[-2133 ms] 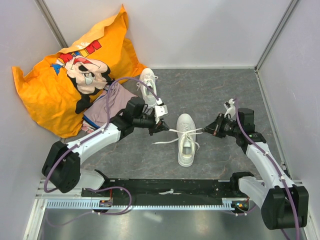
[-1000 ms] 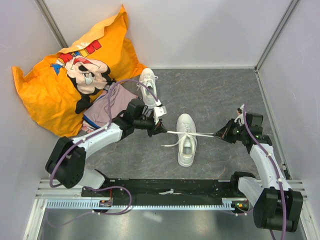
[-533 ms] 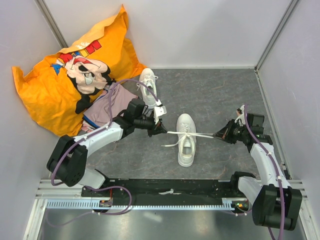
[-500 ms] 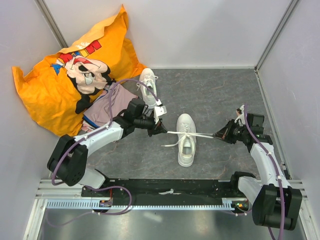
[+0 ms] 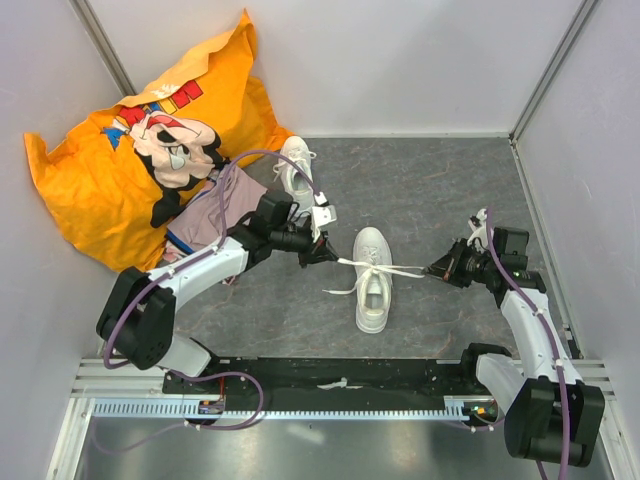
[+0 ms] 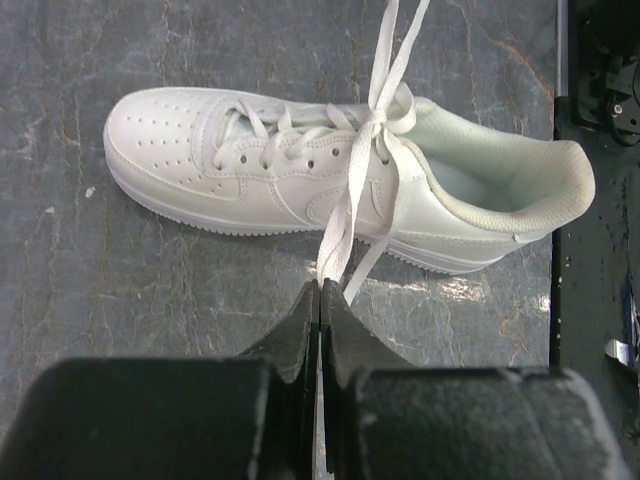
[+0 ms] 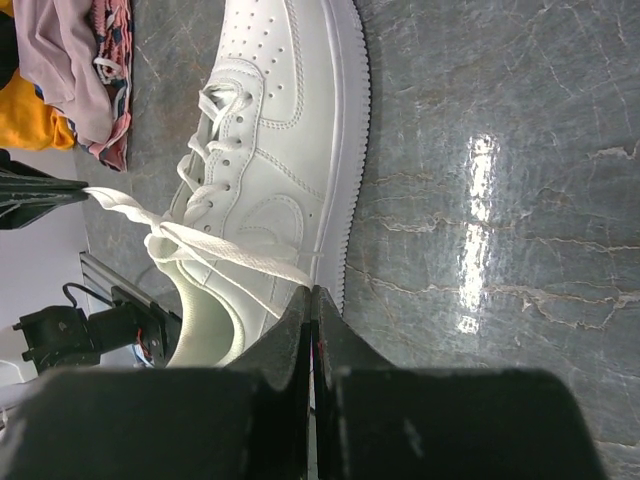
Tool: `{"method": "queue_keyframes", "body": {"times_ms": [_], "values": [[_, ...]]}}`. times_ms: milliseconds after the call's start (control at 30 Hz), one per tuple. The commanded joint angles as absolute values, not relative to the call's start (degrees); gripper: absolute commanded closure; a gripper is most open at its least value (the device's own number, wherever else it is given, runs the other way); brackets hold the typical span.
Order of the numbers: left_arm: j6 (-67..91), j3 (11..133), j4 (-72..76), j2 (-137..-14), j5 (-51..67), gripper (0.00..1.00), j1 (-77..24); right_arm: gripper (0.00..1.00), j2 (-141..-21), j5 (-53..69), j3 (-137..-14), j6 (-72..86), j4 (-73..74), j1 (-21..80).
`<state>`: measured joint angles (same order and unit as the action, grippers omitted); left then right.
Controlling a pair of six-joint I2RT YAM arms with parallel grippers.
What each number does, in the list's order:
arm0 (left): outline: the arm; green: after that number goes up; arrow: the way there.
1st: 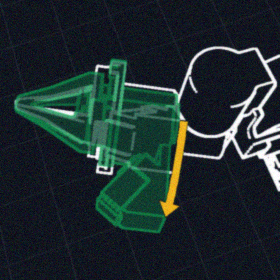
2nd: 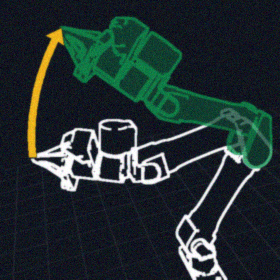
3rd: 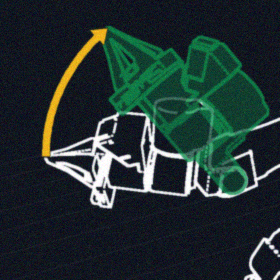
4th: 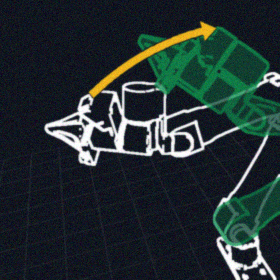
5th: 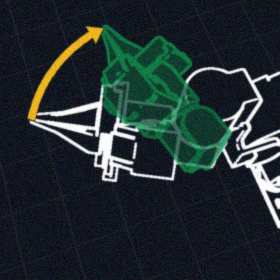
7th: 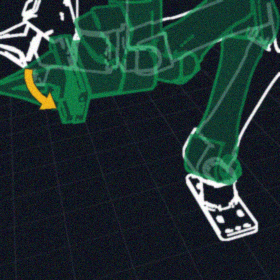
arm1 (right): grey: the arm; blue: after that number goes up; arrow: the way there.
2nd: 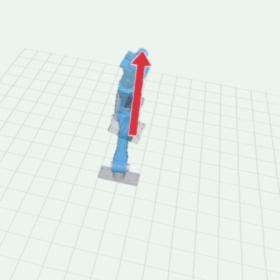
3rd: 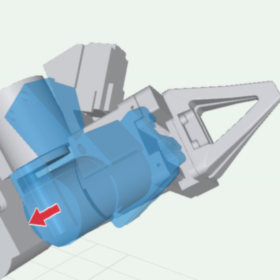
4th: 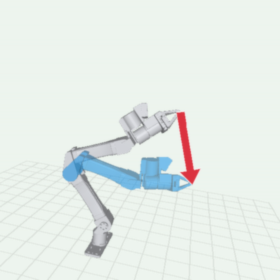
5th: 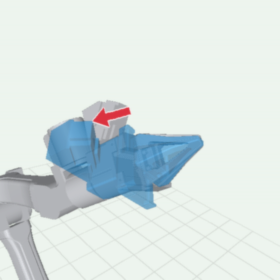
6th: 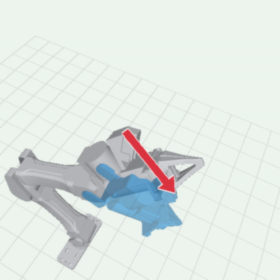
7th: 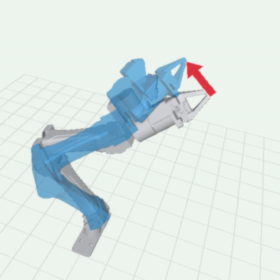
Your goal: Tie the shoes
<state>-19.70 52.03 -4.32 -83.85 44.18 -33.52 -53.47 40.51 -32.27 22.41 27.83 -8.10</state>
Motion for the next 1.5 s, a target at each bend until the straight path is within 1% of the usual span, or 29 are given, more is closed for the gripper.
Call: {"method": "queue_keyframes", "body": {"times_ms": [0, 33, 233, 267, 333, 433, 467, 567, 633, 767, 933, 1133, 1300, 1333, 1367, 1467], "values": [[-20.3, 56.1, -4.0, -84.3, 46.7, 0.98, -33.7, 1.0, -52.4, 41.9, -33.1, 22.1, 25.6, -7.9], [-20.3, 56.2, -4.0, -84.4, 46.7, 0.98, -33.8, 1.0, -52.5, 42.4, -33.1, 22.1, 25.2, -7.9], [-19.8, 57.3, -4.2, -84.8, 47.5, 0.85, -33.7, 1.0, -52.4, 43.2, -33.1, 22.2, 24.7, -7.7], [-19.7, 57.6, -4.3, -85.2, 48.2, 0.81, -33.8, 1.0, -52.4, 43.3, -33.0, 22.2, 24.7, -7.8], [-20.0, 58.4, -4.6, -85.4, 48.7, 0.77, -33.8, 1.0, -52.3, 43.4, -33.0, 22.1, 24.6, -7.8], [-21.5, 59.5, -6.0, -86.2, 49.8, 0.68, -33.7, 1.0, -52.4, 43.7, -33.0, 22.1, 24.6, -7.8], [-22.0, 59.6, -6.3, -86.2, 50.2, 0.63, -33.7, 1.0, -52.3, 43.7, -33.0, 22.0, 24.6, -7.7], [-23.4, 59.7, -6.3, -86.1, 49.8, 0.55, -33.8, 1.0, -52.1, 43.9, -32.9, 22.1, 24.5, -7.7], [-25.0, 59.8, -6.4, -86.1, 49.4, 0.54, -33.8, 1.0, -52.0, 43.9, -32.9, 22.1, 24.5, -7.7], [-28.3, 60.5, -6.9, -86.8, 50.5, 0.53, -34.3, 1.0, -52.3, 44.0, -32.8, 22.0, 24.3, -7.7], [-32.4, 63.5, -8.8, -89.7, 50.3, 0.53, -37.5, 1.0, -52.4, 43.9, -32.7, 22.1, 24.1, -7.6], [-33.6, 67.1, -9.1, -94.6, 50.1, 0.56, -41.0, 1.0, -52.1, 43.7, -32.7, 22.1, 24.2, -7.6], [-34.0, 68.6, -9.4, -97.1, 49.9, 0.57, -41.9, 1.0, -52.0, 43.7, -32.8, 22.1, 24.3, -7.6], [-34.0, 68.7, -9.5, -97.4, 50.0, 0.58, -42.0, 1.0, -51.9, 43.7, -32.8, 22.1, 24.3, -7.6], [-34.0, 68.8, -9.5, -97.4, 50.0, 0.63, -42.0, 1.0, -51.9, 43.6, -32.8, 22.1, 24.3, -7.6], [-34.4, 68.7, -9.8, -97.6, 49.8, 0.71, -42.0, 1.0, -52.1, 43.6, -32.8, 22.0, 24.3, -7.6]]}}
